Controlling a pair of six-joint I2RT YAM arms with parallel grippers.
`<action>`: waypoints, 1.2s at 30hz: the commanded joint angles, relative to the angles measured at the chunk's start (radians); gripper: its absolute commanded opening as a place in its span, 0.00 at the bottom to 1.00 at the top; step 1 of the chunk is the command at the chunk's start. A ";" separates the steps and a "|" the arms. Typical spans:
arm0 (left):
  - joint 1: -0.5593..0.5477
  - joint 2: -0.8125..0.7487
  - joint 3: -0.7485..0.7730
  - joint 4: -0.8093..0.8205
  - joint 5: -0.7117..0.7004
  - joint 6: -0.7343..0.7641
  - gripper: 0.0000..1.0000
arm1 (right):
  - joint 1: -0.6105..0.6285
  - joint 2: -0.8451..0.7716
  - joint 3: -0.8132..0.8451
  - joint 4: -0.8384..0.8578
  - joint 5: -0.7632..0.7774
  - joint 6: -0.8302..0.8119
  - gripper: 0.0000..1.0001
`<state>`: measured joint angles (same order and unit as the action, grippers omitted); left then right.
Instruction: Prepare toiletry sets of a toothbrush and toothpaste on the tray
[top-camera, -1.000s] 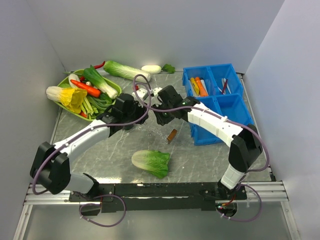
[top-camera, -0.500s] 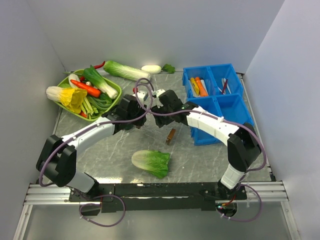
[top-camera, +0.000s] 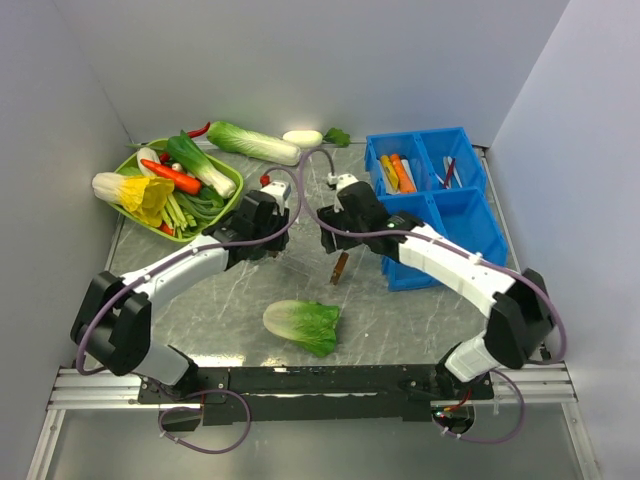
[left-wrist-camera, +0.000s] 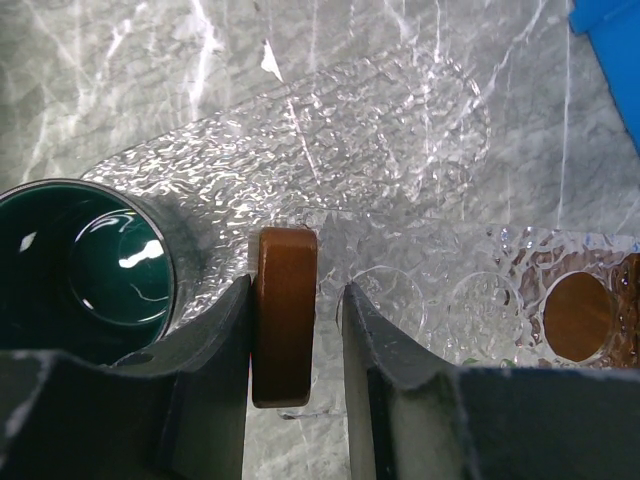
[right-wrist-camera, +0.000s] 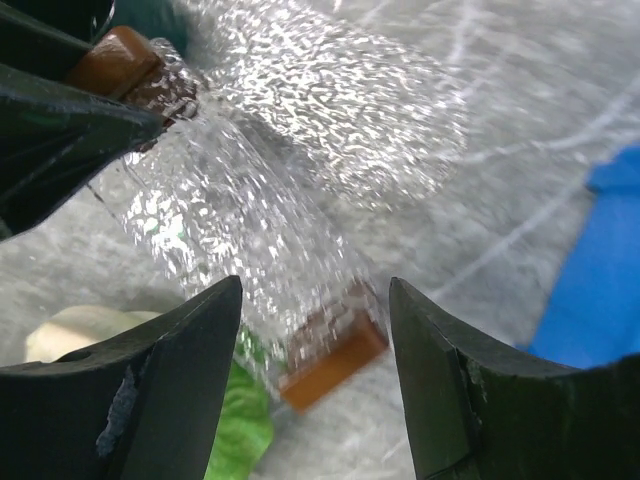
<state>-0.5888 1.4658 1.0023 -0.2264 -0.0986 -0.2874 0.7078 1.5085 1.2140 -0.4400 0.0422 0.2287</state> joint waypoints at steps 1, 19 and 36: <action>-0.003 -0.097 -0.004 0.105 -0.038 -0.064 0.01 | -0.007 -0.171 -0.068 -0.023 0.100 0.106 0.68; -0.003 -0.220 -0.068 0.165 -0.104 -0.087 0.01 | -0.004 -0.192 -0.123 0.066 -0.002 0.397 0.63; -0.006 -0.269 -0.097 0.194 -0.128 -0.101 0.01 | 0.065 -0.039 0.013 -0.046 0.188 0.455 0.56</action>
<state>-0.5888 1.2419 0.9031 -0.1394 -0.2241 -0.3534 0.7624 1.4357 1.1667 -0.4736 0.1780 0.6544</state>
